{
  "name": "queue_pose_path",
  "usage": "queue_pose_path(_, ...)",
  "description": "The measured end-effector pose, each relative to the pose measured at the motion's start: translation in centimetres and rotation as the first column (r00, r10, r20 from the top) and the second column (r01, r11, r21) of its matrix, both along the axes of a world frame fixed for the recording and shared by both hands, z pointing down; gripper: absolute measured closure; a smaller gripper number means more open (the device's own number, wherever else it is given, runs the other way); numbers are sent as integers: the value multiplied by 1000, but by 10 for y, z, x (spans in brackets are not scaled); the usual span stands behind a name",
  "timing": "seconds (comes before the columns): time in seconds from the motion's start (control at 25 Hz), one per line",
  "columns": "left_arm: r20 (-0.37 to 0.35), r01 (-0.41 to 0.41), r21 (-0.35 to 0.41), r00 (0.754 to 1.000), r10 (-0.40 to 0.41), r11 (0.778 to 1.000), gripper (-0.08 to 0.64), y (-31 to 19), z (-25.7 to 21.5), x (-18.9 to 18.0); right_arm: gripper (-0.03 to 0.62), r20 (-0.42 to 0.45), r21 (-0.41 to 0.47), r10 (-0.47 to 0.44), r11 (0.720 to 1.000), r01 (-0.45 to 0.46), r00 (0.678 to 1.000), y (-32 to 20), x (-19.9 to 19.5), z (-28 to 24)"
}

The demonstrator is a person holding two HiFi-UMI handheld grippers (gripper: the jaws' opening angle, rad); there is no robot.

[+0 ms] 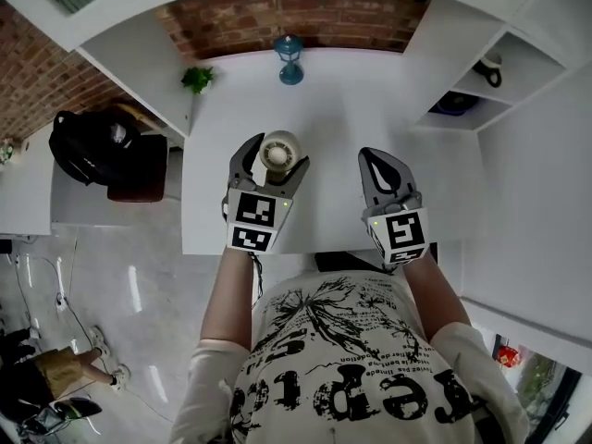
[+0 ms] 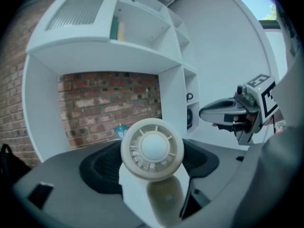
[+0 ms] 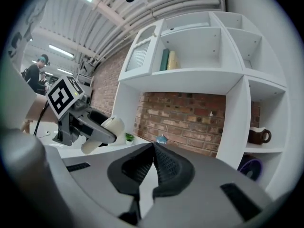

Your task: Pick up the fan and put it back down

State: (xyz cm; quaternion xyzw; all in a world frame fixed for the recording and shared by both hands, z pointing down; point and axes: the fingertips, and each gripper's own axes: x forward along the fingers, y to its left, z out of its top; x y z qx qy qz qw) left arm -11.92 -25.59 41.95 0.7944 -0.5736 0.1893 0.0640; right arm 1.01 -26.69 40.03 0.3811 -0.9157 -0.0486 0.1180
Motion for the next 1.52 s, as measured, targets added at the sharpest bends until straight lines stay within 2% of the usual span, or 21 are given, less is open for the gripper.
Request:
queue_pose_path(0.12,-12,2,106,1000,0,994,183,25,-36,-1,577,10,33,2,999,-3,1000,22,-1,-12)
queue_pose_path(0.24,-30,-1,215,1000,8,977,183,51,-66,-3,577,28,76,11,997,-13,1000,39,0,-25)
queue_pose_path(0.36,-50,2,311,999,14,951,183,81,-89,-7,577,60,102,24,994,-31,998,58,2,-37)
queue_pose_path(0.48,-130,49,405,992,5,913,183,108,-114,-12,577,84,116,18,993,-28,996,80,0,-46)
queue_pose_path(0.52,-151,61,427,988,5,902,183,116,-121,-13,577,88,126,11,992,-22,996,87,-2,-50)
queue_pose_path(0.64,-124,51,446,992,5,893,183,135,-125,-20,577,104,150,9,988,-24,995,100,-3,-57)
queue_pose_path(0.72,-138,60,473,990,6,879,183,142,-129,-21,577,123,159,24,986,-43,992,104,2,-61)
queue_pose_path(0.88,-158,67,492,987,13,868,183,142,-134,-17,577,131,175,36,983,-59,991,104,11,-65)
queue_pose_path(0.96,-147,59,482,989,15,874,183,138,-132,-16,577,128,170,40,984,-62,991,100,13,-65)
queue_pose_path(1.08,-98,30,443,995,15,896,183,128,-121,-15,577,130,148,52,986,-71,990,90,14,-65)
queue_pose_path(1.32,-120,51,377,993,-5,925,183,100,-107,-11,577,116,98,44,994,-56,992,69,14,-52)
queue_pose_path(1.52,-104,30,273,995,-2,962,183,65,-68,1,577,105,44,68,996,-73,992,38,20,-28)
